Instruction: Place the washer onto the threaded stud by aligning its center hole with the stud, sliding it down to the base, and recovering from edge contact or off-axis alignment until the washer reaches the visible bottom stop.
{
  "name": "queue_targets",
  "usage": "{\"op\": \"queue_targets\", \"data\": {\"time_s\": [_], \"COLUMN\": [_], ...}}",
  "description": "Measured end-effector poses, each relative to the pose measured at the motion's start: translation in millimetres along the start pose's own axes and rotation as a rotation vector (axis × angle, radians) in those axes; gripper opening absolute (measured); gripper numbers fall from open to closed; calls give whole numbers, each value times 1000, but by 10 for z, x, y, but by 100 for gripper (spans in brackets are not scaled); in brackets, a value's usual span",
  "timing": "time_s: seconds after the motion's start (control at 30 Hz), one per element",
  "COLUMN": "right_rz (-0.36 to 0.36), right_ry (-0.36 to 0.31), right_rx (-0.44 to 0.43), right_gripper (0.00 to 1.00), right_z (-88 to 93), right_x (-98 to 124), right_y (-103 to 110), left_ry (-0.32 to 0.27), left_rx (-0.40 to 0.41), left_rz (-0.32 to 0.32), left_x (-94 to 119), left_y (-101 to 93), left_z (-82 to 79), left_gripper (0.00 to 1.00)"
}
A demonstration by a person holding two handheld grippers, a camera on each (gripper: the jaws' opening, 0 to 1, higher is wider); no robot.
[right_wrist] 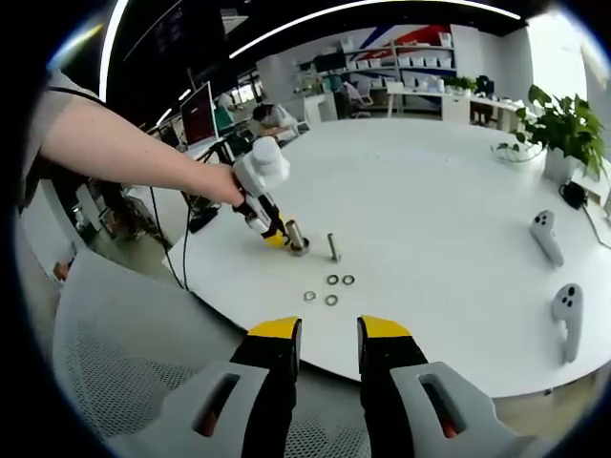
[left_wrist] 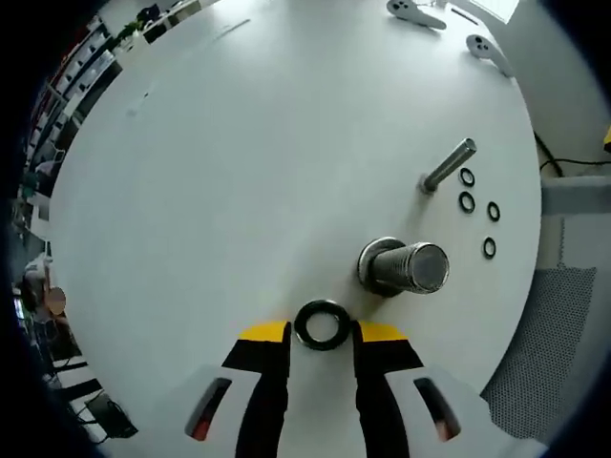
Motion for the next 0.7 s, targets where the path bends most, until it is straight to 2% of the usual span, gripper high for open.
{"op": "queue_targets", "data": {"time_s": [0.13, 0.33, 0.57, 0.7], "right_rz": [-3, -5, -7, -8], "right_ry": [0, -2, -1, -2], "right_rx": [3, 4, 6, 4], "right_gripper": [26, 26, 26, 26], "right_z": [-1, -2, 1, 0], "right_x": [0, -1, 0, 2], "right_y": [6, 8, 11, 12], "left_ry": [2, 52, 58, 57], "left_rx": [50, 48, 47, 87], "left_rz": [0, -13, -18, -28], "left_x": [21, -7, -8, -10], "left_y": [-4, 8, -96, -129], "left_z": [-16, -48, 28, 53], "left_gripper": [22, 21, 21, 20]}}
Point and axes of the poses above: the point that each gripper's makers call its tool centre point, and the gripper's own axes: x roughly backward along the fingers, y roughly to its left, z roughly out of its underside, the point moved 7 cm from there along x, roughly backward along the fingers, and after that the axes turned 11 degrees about z, right-handed, at the moved point
